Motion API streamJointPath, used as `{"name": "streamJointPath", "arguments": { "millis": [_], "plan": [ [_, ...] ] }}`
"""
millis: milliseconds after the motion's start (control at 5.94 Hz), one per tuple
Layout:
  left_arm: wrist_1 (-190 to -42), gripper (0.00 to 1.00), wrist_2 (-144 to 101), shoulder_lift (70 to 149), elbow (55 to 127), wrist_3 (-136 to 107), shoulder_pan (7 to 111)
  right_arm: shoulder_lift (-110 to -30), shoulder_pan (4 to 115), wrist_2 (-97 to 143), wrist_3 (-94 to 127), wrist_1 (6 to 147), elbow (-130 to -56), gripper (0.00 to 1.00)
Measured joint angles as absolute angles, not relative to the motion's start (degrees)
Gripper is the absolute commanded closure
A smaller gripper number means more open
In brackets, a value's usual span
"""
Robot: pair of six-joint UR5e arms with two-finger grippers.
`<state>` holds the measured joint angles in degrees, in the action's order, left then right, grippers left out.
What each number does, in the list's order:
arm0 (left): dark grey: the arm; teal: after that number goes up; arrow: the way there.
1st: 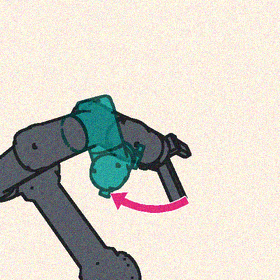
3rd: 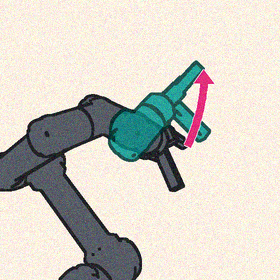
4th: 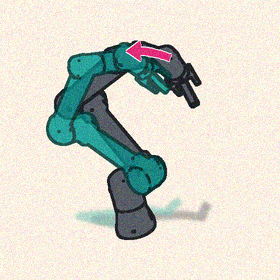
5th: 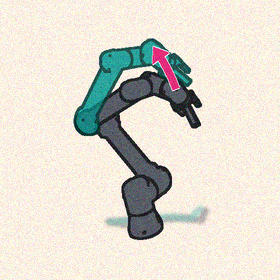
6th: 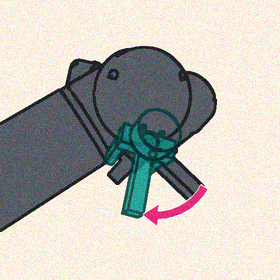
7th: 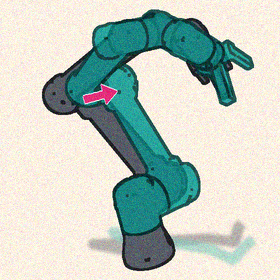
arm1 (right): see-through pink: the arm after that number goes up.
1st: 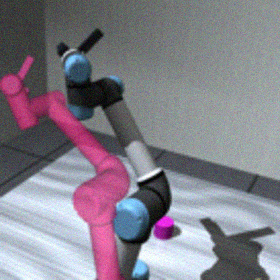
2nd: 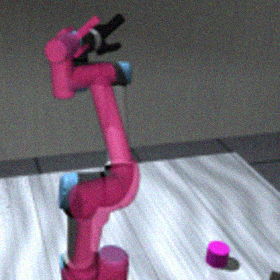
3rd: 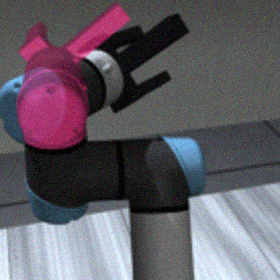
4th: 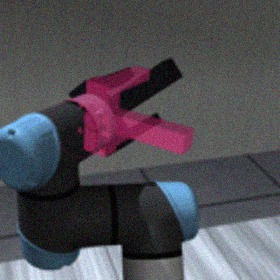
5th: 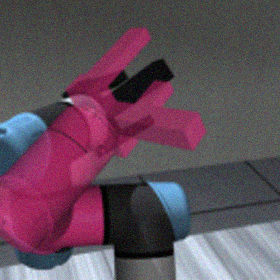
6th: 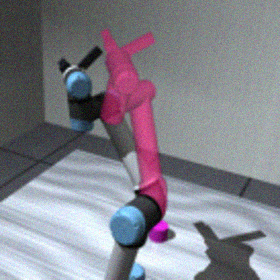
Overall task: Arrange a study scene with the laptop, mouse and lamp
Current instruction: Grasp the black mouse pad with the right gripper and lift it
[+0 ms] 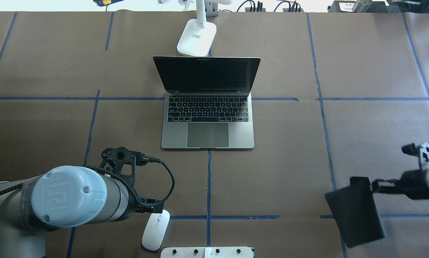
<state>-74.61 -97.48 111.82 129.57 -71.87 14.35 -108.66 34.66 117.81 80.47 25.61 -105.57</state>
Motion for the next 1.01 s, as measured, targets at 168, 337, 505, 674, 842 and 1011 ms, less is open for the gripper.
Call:
{"name": "streamJointPath", "arguments": {
  "millis": [168,337,505,674,842,1011],
  "plan": [
    [-74.56,0.00,-97.48,111.75,129.56,-71.16,13.95,-101.89,37.56,119.27,80.75,32.70,-105.43,1.00],
    [-74.54,0.00,-97.47,111.72,129.55,-70.93,13.69,-94.47,39.98,120.00,80.80,40.49,-104.41,1.00],
    [-74.53,0.00,-97.44,111.71,129.52,-70.86,13.27,-87.22,42.26,120.49,80.76,45.61,-100.87,1.00],
    [-74.53,0.00,-97.40,111.71,129.49,-70.85,12.86,-80.43,44.79,121.51,80.63,47.62,-95.07,1.00],
    [-74.51,0.00,-97.39,111.71,129.44,-70.84,12.71,-74.19,46.96,122.81,80.36,48.25,-88.60,1.00],
    [-74.47,0.00,-97.39,111.71,129.30,-70.81,12.61,-69.36,48.17,123.58,80.11,48.45,-83.42,1.00]
  ]
}}
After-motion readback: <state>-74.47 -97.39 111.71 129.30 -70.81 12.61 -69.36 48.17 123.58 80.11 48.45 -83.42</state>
